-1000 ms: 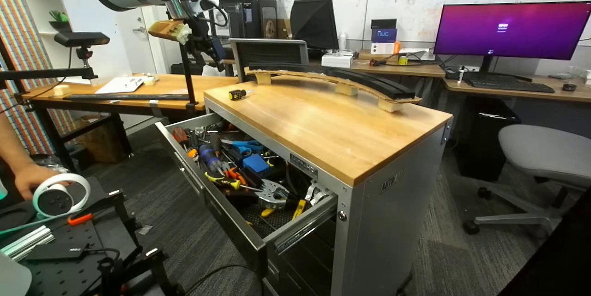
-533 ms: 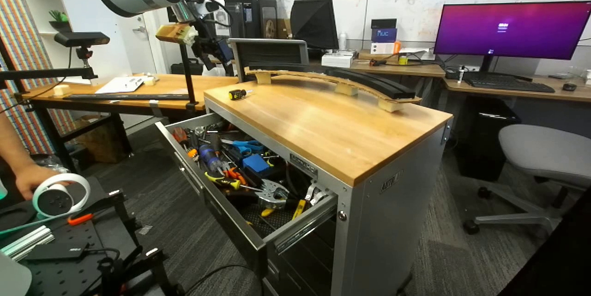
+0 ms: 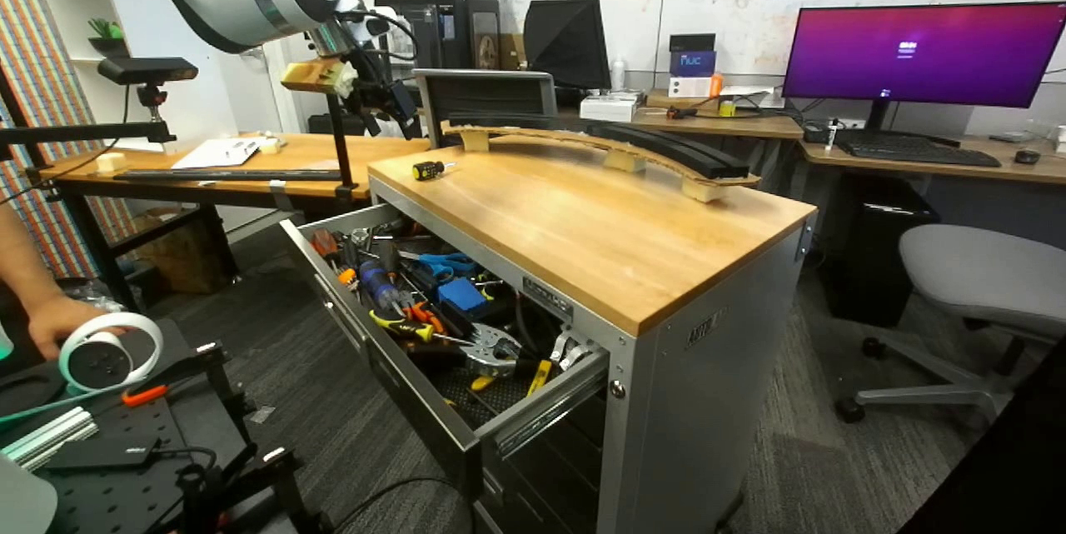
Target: Put the screwdriver in the open drawer and then close the drawer
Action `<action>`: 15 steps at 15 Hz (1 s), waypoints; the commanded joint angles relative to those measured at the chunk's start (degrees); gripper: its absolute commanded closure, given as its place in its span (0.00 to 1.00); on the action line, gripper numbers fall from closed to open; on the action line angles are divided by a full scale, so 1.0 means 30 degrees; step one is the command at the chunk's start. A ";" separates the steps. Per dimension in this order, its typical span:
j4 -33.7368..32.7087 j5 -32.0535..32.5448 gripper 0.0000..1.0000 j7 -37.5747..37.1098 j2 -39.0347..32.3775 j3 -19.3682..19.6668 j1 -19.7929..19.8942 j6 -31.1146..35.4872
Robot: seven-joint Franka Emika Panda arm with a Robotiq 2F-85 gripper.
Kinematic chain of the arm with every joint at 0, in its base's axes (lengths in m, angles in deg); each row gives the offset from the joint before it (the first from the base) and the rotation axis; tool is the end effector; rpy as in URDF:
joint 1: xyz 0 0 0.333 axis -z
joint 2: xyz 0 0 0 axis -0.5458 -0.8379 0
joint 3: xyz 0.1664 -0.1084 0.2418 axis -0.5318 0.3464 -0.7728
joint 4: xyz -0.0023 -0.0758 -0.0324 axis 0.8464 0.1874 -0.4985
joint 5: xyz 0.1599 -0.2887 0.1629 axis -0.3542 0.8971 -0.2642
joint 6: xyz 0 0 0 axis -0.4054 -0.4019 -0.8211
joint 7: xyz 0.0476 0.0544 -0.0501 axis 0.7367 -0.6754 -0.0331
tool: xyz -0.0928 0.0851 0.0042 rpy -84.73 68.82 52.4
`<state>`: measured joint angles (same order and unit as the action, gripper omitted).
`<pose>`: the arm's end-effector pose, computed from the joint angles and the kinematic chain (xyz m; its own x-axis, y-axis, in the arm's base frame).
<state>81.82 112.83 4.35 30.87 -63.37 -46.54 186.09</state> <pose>0.5043 0.2461 0.3425 0.8919 0.2437 0.3810 0.2348 -0.9695 0.0704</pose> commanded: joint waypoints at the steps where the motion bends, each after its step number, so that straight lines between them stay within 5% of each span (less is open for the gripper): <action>1: -0.1661 0.3105 0.00 -0.2095 -0.1627 0.0621 -0.0671 0.0742; 5: -0.2748 0.6161 0.00 -0.3806 -0.2668 0.1418 -0.0835 0.0507; 11: -0.3494 0.7905 0.00 -0.5310 -0.4272 0.2079 -0.0816 0.0691; 12: -0.3606 0.8086 0.25 -0.5582 -0.4449 0.2156 -0.0847 0.0737; 15: -0.3713 0.8140 0.44 -0.5939 -0.4616 0.2029 -0.0760 0.0831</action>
<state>72.65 135.74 -10.98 18.02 -58.12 -47.93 187.42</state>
